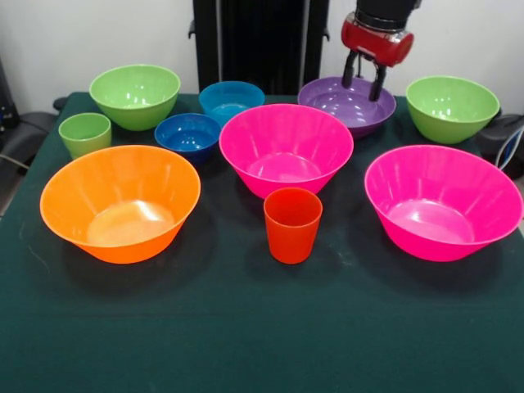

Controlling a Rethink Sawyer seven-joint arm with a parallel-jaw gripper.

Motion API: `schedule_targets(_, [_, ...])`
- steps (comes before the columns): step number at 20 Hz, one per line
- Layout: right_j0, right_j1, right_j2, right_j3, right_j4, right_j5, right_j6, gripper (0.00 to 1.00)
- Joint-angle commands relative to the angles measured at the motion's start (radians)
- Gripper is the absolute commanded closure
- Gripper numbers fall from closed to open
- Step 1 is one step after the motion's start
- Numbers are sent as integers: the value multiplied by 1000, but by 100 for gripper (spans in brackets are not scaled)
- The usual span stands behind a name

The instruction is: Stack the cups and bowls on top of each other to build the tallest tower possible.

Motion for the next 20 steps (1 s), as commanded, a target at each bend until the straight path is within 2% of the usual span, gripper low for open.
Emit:
schedule_targets(1, [19,87,71,115,104,7,301,0])
schedule_targets(9, [-24,99,179,169,147,-46,384,0])
schedule_targets(12, [-33,126,224,168,157,-89,433,0])
schedule_targets(20, [-67,238,267,118,95,-221,494,0])
